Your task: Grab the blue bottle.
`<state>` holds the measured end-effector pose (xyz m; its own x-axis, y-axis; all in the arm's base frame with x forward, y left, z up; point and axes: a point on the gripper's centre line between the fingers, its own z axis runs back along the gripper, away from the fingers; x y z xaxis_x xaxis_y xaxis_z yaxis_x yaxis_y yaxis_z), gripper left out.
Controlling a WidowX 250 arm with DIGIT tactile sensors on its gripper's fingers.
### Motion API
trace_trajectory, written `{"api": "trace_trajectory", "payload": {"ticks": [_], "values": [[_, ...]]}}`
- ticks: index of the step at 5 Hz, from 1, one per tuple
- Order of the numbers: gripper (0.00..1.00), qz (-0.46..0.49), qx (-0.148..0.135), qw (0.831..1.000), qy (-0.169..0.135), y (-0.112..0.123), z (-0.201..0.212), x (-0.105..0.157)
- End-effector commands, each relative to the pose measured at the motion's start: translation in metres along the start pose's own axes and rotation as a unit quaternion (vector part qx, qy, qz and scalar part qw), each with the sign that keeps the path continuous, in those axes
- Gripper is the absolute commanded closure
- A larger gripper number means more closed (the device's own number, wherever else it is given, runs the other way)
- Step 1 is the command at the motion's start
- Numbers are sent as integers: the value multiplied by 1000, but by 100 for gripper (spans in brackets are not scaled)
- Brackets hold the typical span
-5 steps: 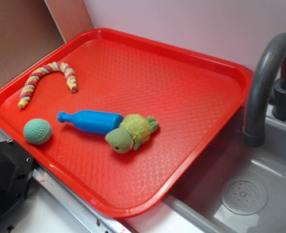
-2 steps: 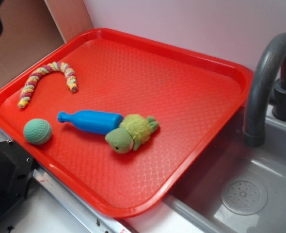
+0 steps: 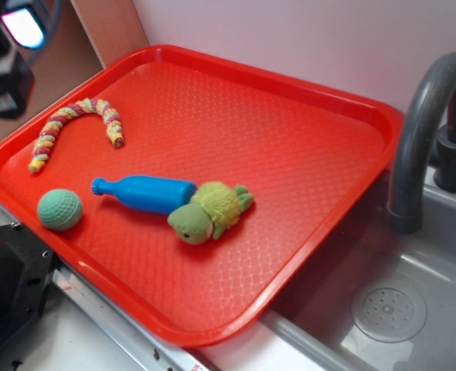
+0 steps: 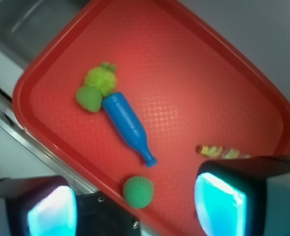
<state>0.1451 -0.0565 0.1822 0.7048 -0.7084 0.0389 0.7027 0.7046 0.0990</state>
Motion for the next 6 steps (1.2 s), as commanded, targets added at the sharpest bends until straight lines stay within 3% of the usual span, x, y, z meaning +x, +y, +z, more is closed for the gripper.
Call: {"api": "trace_trajectory", "payload": {"ticks": [1, 3, 5, 6], "values": [[0, -24, -19, 999, -25, 24, -44, -4], [0, -56, -30, 998, 7, 32, -88, 16], [0, -130, -80, 988, 20, 12, -123, 20], [0, -141, -88, 986, 32, 7, -132, 18]]}}
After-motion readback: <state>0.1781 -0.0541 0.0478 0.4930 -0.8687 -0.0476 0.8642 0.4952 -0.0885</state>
